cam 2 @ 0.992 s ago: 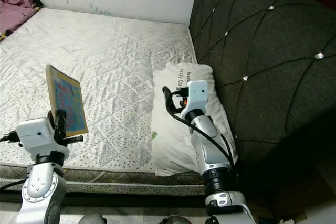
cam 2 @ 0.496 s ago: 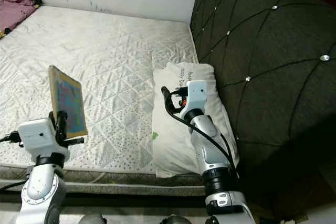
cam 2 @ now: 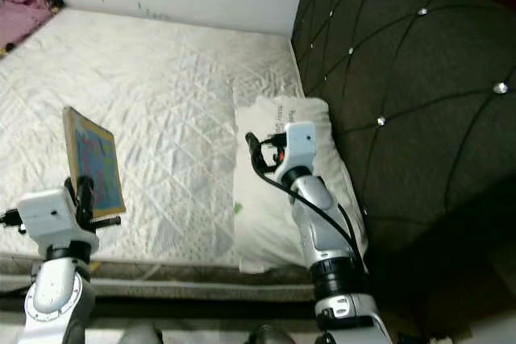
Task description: Clean up the room
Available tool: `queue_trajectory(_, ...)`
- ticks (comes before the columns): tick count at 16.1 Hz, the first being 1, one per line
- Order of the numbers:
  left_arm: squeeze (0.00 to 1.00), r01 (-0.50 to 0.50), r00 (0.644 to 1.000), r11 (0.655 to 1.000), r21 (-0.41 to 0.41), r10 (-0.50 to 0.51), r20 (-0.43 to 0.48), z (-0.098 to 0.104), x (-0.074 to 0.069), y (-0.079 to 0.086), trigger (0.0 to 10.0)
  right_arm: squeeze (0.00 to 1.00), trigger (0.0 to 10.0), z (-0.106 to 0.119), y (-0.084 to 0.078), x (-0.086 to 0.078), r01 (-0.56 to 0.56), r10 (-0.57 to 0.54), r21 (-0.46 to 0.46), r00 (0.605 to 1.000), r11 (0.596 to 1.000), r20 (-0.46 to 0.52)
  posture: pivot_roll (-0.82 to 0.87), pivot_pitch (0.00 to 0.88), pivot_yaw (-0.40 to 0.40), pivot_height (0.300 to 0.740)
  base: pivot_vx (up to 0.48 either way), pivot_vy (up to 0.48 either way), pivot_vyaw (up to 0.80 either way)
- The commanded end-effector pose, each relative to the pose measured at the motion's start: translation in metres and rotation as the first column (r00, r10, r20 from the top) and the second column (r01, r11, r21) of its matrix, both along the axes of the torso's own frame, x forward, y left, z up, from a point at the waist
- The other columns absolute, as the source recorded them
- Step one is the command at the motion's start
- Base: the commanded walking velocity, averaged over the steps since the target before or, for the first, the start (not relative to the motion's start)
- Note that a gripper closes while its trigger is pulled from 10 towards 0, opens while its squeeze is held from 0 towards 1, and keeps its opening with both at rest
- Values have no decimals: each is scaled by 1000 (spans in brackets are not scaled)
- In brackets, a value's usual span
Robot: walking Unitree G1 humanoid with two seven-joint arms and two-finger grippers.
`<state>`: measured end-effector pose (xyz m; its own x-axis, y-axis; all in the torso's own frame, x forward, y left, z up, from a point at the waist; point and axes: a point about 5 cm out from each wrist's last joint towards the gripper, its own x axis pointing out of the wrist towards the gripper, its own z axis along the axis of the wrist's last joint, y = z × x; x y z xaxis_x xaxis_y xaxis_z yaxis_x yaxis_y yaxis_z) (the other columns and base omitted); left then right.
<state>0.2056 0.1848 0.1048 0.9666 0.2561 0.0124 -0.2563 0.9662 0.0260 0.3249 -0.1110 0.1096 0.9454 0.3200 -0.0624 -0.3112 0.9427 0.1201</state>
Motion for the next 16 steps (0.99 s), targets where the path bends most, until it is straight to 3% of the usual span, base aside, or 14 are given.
queue_trajectory(1,0,14,999,1000,7,-14,48,10,2,-4,10000,0,10000,0,-3,0,3,-3,-1,1000,1000,-8,25,0,-105,661,0,0,0)
queue_trajectory(7,0,-3,998,1000,6,3,55,11,4,-2,10000,0,10000,-1,-1,0,-8,8,-7,1000,1000,-13,29,0,-104,661,0,0,0)
queue_trajectory(8,0,-37,998,999,-26,38,52,9,2,2,10000,0,10000,1,-2,0,7,-7,-41,1000,999,3,29,0,-104,661,0,0,0)
queue_trajectory(11,0,-127,991,991,39,125,49,10,-4,12,10000,0,10000,4,-10,1,113,-104,-206,993,972,55,46,0,-112,661,0,0,0)
queue_trajectory(13,0,-147,987,987,64,143,72,14,-6,14,10000,0,10000,8,-16,-2,120,-104,-220,991,968,81,48,0,-112,661,0,0,0)
queue_trajectory(15,0,-179,981,981,78,172,86,17,-10,19,10000,0,10000,5,-25,-5,113,-105,-200,993,973,50,47,0,-110,661,0,0,0)
queue_trajectory(16,0,-195,978,978,76,189,88,19,-12,21,10000,0,10000,-5,-29,-10,87,-96,-194,995,977,-40,49,0,-110,661,0,0,0)
